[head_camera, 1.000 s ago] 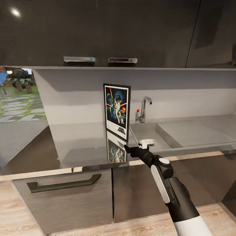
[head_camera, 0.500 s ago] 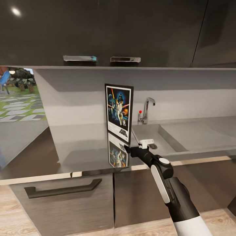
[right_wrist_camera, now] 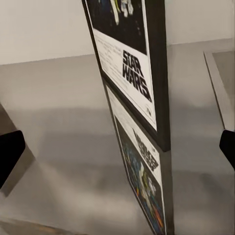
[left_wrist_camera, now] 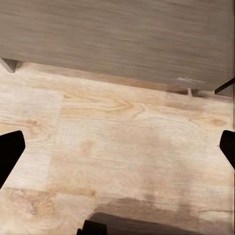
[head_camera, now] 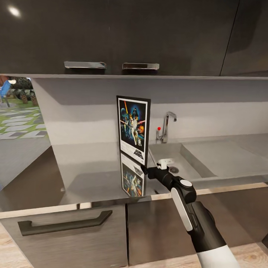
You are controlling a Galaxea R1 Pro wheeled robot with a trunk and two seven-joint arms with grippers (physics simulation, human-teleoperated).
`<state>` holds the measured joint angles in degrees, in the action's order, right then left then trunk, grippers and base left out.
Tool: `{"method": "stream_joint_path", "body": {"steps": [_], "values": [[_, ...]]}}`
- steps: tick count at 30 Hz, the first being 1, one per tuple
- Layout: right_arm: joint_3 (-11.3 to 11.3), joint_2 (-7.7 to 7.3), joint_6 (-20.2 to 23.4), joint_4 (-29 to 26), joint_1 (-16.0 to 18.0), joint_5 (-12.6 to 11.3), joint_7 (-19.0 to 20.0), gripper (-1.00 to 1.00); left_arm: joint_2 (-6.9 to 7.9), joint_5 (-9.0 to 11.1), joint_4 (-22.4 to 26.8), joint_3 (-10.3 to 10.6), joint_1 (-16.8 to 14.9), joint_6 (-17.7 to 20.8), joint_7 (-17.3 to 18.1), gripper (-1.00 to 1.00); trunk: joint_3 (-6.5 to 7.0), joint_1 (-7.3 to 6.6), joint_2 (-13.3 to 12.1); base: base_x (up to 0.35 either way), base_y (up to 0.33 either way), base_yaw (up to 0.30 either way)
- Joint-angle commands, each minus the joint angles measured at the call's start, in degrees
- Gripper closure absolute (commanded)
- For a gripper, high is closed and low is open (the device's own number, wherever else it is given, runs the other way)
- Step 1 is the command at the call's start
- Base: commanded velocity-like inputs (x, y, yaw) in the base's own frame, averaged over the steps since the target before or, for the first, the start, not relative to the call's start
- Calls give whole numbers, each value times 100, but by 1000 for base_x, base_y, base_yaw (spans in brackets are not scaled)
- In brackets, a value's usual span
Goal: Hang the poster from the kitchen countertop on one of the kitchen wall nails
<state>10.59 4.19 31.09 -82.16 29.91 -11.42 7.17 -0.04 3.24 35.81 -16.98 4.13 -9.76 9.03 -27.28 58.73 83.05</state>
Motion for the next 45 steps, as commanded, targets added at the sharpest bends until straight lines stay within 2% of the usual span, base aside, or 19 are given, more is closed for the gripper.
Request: {"method": "stream_joint_path", "body": {"steps": [1,24,33,45], "values": [[-5,2,23,25,4,-9,12,-100,-3,35,4,-18,0,0,47,-100,-5,0,3,0,0,0],[-4,2,34,32,5,-8,12,-100,0,34,1,-16,2,0,47,-100,-5,0,3,0,0,0],[4,2,-211,133,6,-2,12,-100,11,28,-11,-8,8,0,47,-100,-5,0,3,0,0,0],[5,2,-248,147,-2,-1,12,-100,15,28,-13,-8,7,0,47,-100,-5,0,3,112,-53,0]]}}
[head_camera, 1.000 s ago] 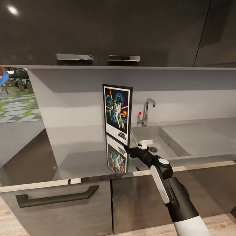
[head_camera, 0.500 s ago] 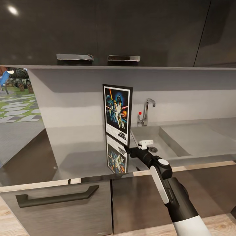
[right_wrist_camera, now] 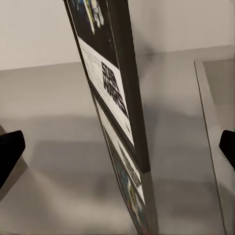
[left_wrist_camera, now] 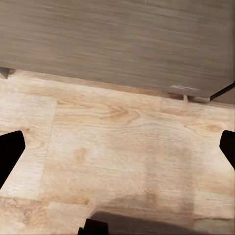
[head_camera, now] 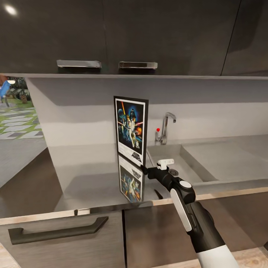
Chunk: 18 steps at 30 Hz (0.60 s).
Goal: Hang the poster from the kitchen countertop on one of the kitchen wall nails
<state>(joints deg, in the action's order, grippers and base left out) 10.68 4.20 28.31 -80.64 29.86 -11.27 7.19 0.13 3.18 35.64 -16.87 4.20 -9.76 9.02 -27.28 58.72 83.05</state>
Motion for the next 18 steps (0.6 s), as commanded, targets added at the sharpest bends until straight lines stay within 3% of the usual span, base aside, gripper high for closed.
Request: {"method": "stream_joint_path", "body": {"steps": [1,18], "values": [[-4,2,27,-4,5,-15,10,-100,-2,33,5,-18,0,0,47,-100,-5,1,3,49,-22,0],[-4,2,17,4,2,-15,10,-100,0,33,5,-18,0,0,47,-100,-5,1,3,96,-3,0]]}}
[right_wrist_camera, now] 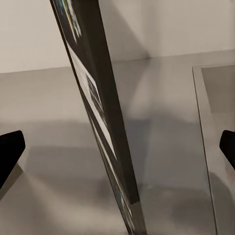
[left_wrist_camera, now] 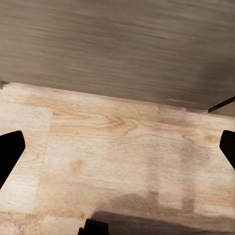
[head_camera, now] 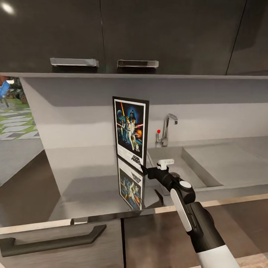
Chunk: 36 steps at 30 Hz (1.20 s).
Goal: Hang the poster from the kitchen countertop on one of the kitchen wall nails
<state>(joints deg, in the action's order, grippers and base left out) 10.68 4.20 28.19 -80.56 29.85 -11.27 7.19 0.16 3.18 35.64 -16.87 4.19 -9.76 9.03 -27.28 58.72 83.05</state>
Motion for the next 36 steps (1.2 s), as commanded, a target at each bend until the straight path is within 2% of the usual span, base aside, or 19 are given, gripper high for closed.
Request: {"method": "stream_joint_path", "body": {"steps": [1,9,19,28,36], "values": [[-5,2,30,-4,4,-15,10,-100,-3,33,4,-18,1,0,47,-100,-5,0,3,14,0,0],[-5,2,29,-4,5,-15,10,-100,-4,33,4,-18,1,0,47,-100,-5,0,3,3,0,18],[-5,2,29,-4,4,-15,10,-100,-6,33,4,-18,2,0,47,-100,-5,0,3,0,0,156],[-5,2,29,-4,4,-15,10,-100,-4,36,11,-25,3,0,47,-100,-5,0,3,11,0,18],[-5,2,29,-4,4,-15,10,-100,-2,36,13,-26,3,0,47,-100,-5,0,3,137,0,2]]}}
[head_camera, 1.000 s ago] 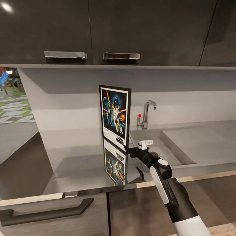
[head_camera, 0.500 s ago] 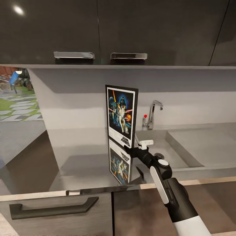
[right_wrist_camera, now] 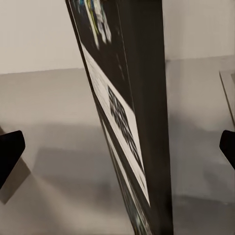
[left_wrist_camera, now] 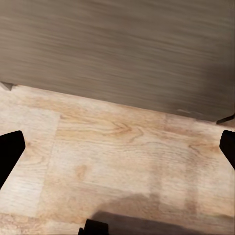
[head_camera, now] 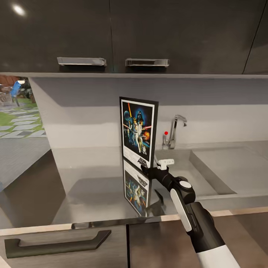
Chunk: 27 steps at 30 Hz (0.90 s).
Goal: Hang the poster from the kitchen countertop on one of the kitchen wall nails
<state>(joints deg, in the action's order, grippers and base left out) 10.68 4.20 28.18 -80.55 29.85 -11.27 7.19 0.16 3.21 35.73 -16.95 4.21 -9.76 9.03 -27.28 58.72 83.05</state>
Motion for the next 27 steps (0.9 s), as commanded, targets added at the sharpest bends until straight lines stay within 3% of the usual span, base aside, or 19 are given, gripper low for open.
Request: {"method": "stream_joint_path", "body": {"steps": [1,27], "values": [[-5,2,30,-5,4,-16,10,-100,-2,33,4,-19,1,0,47,-100,-5,1,3,50,0,0],[-5,2,30,-5,4,-16,10,-100,2,38,5,-19,-2,-6,47,-100,-5,1,3,24,0,0]]}}
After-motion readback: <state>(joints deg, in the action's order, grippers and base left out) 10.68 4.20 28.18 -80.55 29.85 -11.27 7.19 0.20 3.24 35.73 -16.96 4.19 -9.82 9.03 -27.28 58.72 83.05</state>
